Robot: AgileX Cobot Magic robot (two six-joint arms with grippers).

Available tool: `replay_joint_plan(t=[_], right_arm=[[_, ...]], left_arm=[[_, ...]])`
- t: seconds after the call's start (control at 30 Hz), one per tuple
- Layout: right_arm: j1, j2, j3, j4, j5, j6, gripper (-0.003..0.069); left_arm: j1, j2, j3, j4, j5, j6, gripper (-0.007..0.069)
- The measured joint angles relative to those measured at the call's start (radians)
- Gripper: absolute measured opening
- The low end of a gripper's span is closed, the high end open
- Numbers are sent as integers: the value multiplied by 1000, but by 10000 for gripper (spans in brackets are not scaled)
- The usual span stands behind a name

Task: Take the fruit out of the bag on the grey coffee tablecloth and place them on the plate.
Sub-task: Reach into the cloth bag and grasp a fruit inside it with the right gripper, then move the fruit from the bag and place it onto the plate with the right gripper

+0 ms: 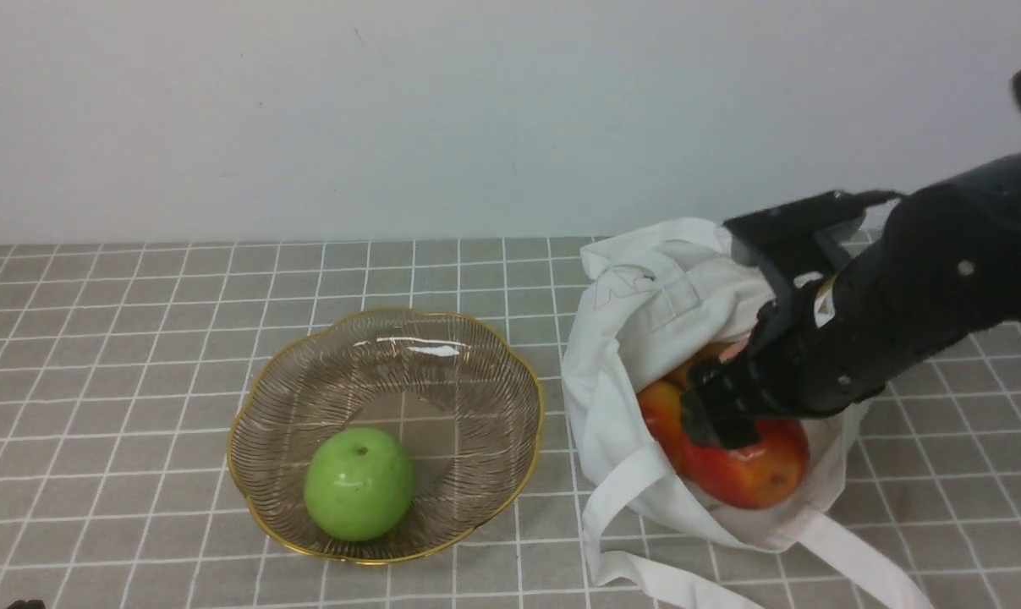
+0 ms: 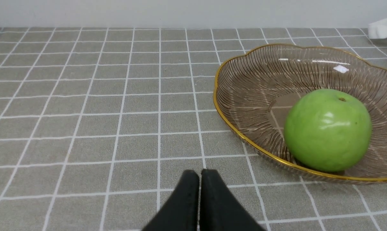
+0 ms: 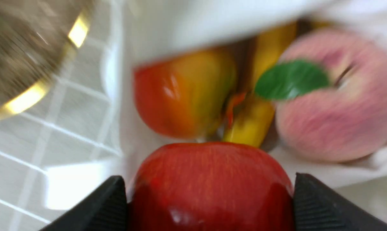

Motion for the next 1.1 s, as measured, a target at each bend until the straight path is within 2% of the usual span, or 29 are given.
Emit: replay_joint_plan(t=[0.13, 0.23, 0.33, 0.47, 0.73, 1.03, 1.1], right_arm=[[0, -60, -57, -1, 4, 3, 600], [3, -77, -144, 79, -5, -23, 600], [34, -51, -207, 179, -41, -108, 600], [125, 41, -237, 239, -150, -221, 600], [246, 306, -239, 240, -331, -252, 600], [257, 426, -239, 213, -394, -254, 601], [257, 426, -240, 213, -399, -254, 633]], left_arm=[[0, 0, 0, 0, 0, 0, -8], [0, 0, 0, 0, 0, 0, -8], [0, 0, 0, 0, 0, 0, -8], [0, 0, 0, 0, 0, 0, -8], [0, 0, 0, 0, 0, 0, -8], [0, 0, 0, 0, 0, 0, -8], [0, 0, 0, 0, 0, 0, -8]])
